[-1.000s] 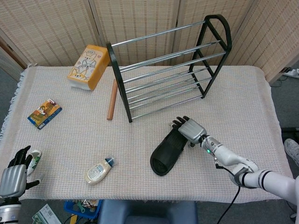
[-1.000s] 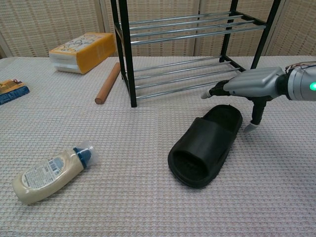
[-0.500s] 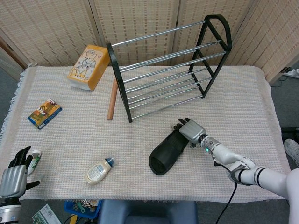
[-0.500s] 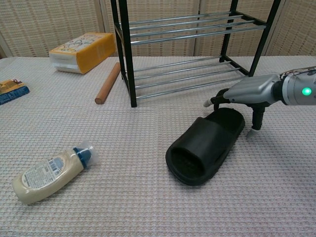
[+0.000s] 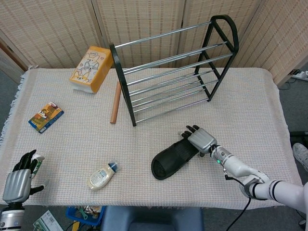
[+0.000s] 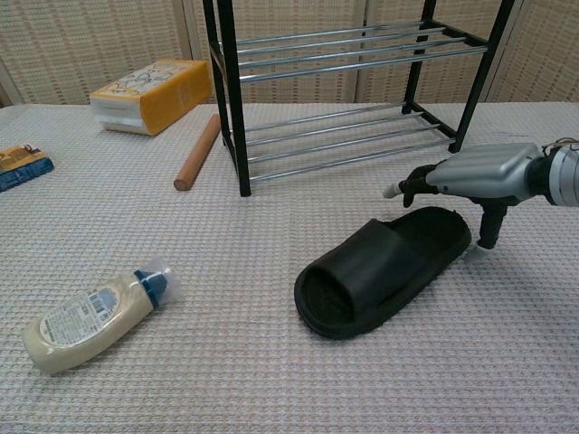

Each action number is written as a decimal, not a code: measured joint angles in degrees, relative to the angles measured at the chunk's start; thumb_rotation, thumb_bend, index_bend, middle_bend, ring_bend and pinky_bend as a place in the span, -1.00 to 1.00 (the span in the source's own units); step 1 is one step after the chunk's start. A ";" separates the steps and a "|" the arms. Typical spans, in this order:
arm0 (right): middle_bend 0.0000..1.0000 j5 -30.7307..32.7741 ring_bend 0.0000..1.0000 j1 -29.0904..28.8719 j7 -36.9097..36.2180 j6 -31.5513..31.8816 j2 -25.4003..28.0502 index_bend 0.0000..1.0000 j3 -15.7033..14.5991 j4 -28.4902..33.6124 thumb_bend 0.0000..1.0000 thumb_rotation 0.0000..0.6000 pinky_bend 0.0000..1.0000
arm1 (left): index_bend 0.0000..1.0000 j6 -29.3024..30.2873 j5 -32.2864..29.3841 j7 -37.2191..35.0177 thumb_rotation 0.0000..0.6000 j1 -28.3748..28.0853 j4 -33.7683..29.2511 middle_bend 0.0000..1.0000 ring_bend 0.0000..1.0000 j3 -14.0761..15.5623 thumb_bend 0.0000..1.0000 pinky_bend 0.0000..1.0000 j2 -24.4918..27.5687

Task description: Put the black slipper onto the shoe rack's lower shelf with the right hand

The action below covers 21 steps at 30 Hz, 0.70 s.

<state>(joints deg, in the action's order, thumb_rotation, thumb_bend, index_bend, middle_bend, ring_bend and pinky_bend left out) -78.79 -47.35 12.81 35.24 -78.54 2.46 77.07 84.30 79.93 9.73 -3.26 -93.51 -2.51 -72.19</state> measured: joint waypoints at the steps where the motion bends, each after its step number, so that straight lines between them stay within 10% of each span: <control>1: -0.82 0.47 -1.00 -0.17 0.36 -0.29 -0.17 -1.00 0.02 0.09 -0.77 1.00 -0.80 | -0.46 0.03 -0.15 -0.05 1.00 0.07 0.10 -0.79 -0.81 -0.02 -0.51 -0.51 0.04; 21: -0.48 3.12 -0.83 -1.64 4.59 1.90 -5.81 -0.72 -0.31 -2.01 -0.40 1.00 -0.51 | -0.45 -0.50 -1.10 -2.47 1.00 0.81 2.52 -0.79 -0.81 0.08 -0.51 -0.51 0.01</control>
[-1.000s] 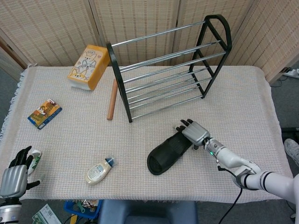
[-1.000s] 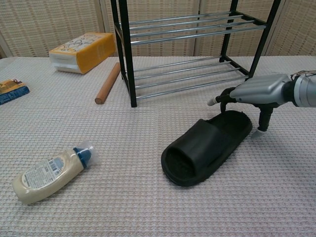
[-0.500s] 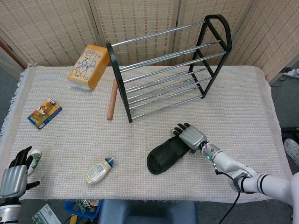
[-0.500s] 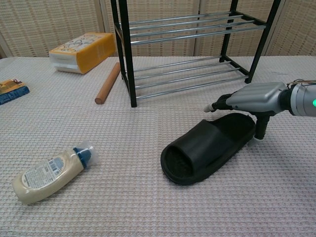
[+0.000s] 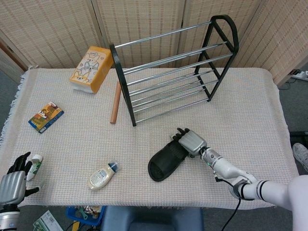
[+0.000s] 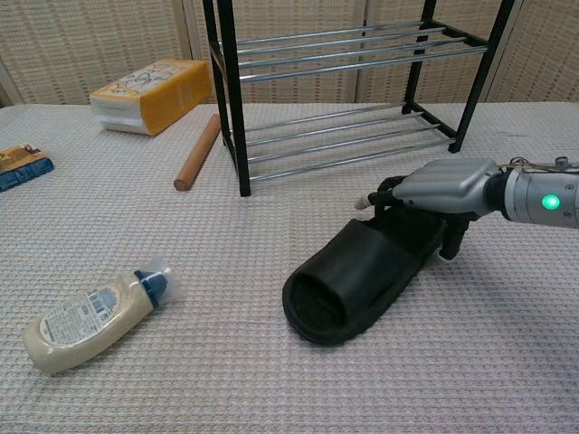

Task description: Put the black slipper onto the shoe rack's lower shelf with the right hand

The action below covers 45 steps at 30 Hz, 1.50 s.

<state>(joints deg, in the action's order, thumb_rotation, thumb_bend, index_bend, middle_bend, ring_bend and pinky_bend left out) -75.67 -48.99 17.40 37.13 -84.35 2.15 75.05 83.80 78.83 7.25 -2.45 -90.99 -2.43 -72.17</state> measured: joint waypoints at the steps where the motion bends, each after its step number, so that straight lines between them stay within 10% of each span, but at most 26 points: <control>1: -0.44 -0.26 -0.79 0.10 -0.32 0.34 -0.16 -0.65 -0.04 -0.20 -0.36 1.00 -0.46 | -0.45 -0.12 -0.03 -0.05 1.00 -0.02 0.10 -0.79 -0.81 0.01 -0.51 -0.51 -0.04; 7: -0.22 -2.66 -0.58 1.15 -3.80 3.41 -0.32 -0.27 -0.25 -1.15 -0.24 1.00 -0.17 | -0.45 -0.32 -0.06 -0.24 1.00 -0.04 0.39 -0.79 -0.81 0.02 -0.51 -0.51 -0.11; 19: -0.18 -1.35 -0.54 6.27 -11.08 10.61 5.78 -0.21 1.07 0.65 -0.23 1.00 -0.12 | -0.45 -1.45 0.02 -0.50 1.00 -0.78 0.84 -0.79 -0.81 -0.20 -0.51 -0.51 -0.33; 45: -0.27 37.49 -0.54 -6.09 9.11 1.60 -6.01 -0.21 11.42 -15.30 -0.26 1.00 -0.12 | -0.45 -1.50 0.36 -3.50 1.00 -0.18 3.12 -0.79 -0.81 0.49 -0.51 -0.51 -0.21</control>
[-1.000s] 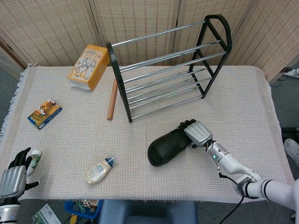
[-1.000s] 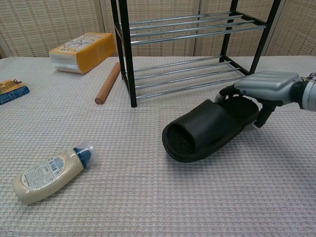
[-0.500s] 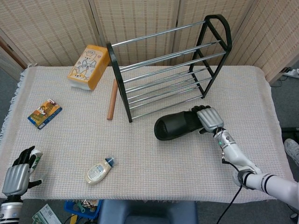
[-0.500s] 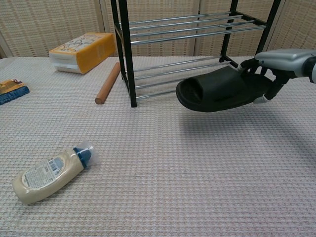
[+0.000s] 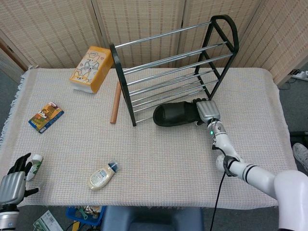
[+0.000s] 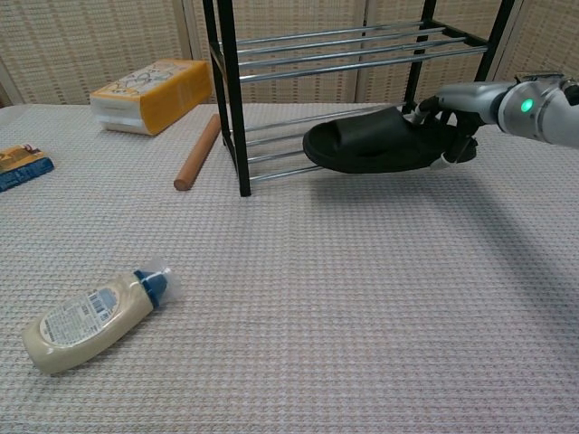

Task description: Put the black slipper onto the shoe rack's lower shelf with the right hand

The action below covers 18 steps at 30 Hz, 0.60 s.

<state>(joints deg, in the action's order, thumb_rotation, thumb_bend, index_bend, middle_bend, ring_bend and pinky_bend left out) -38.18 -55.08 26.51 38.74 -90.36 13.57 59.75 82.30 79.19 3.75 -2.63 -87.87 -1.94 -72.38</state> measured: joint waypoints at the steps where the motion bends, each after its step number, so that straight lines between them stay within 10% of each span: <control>1: -0.27 1.45 -0.54 -0.64 0.86 -0.14 -0.57 -0.21 0.15 -0.78 -0.26 1.00 -0.12 | -0.45 0.01 -0.01 -0.20 1.00 0.07 0.06 -0.79 -0.81 0.03 -0.51 -0.51 0.06; 18: -0.45 26.12 -0.62 -11.98 18.00 1.51 -9.61 -0.50 4.39 -13.87 -0.30 1.00 -0.12 | -0.45 -0.33 -0.60 -1.11 1.00 0.50 0.30 -0.79 -0.81 -0.07 -0.51 -0.51 1.04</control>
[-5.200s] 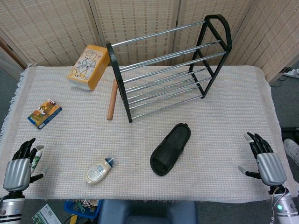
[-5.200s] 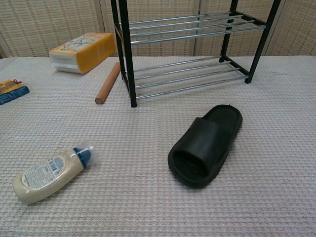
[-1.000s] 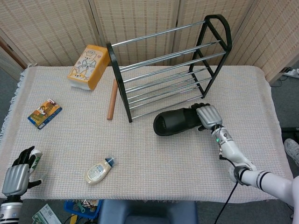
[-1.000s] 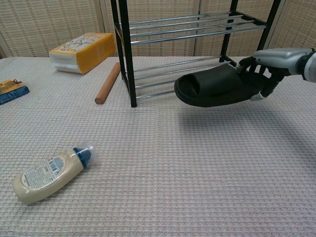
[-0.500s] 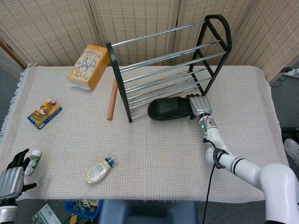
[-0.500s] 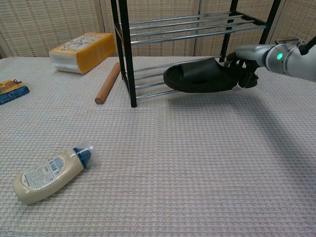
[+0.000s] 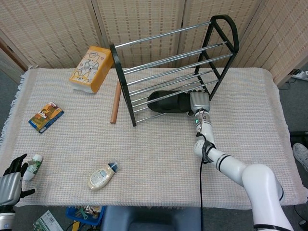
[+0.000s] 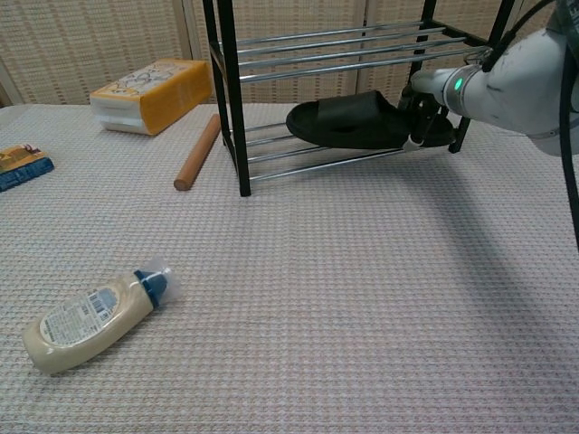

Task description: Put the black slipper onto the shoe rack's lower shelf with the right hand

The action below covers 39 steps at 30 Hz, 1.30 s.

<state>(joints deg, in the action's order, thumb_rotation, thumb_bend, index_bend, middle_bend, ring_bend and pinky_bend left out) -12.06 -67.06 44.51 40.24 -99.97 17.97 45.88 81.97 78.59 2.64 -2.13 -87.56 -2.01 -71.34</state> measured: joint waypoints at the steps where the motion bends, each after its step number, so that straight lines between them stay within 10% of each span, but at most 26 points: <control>1: -0.50 0.51 -0.64 -0.29 0.47 0.20 -0.31 -0.55 0.25 -0.43 -0.30 1.00 -0.14 | -0.45 -0.06 -0.06 0.03 1.00 0.00 0.02 -0.79 -0.81 -0.01 -0.51 -0.51 0.01; 13: -0.99 7.54 -0.95 -3.63 6.45 -1.49 -4.36 -1.00 4.40 -7.01 -0.34 1.00 -0.50 | -0.44 -0.84 -1.43 -0.42 1.00 0.48 0.58 -0.79 -0.81 0.00 -0.51 -0.51 0.05; 21: -1.00 0.97 -1.00 -1.91 0.12 -6.16 -4.40 -1.00 5.06 -6.79 -0.36 1.00 -0.63 | -0.44 -1.41 -1.41 -0.68 1.00 0.18 0.91 -0.79 -0.81 -0.15 -0.51 -0.51 -0.11; 26: -1.00 -2.65 -1.00 -0.05 -3.98 -7.96 -3.08 -1.00 4.72 -4.67 -0.99 1.00 -0.81 | -0.44 -1.53 -0.78 -0.84 1.00 -0.16 1.28 -0.79 -0.81 -0.19 -0.51 -0.51 -0.58; 39: -0.94 -13.21 -1.00 5.75 -11.35 -7.93 4.66 -1.00 0.72 5.82 -0.99 1.00 -0.81 | -0.44 -1.72 -0.58 -1.22 1.00 -0.19 1.98 -0.79 -0.81 -0.05 -0.51 -0.51 -1.31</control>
<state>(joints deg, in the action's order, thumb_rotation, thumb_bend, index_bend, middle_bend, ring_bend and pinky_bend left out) -25.27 -61.32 33.16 32.32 -95.32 18.68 51.70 80.25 78.01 1.41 -2.33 -85.59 -2.07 -72.64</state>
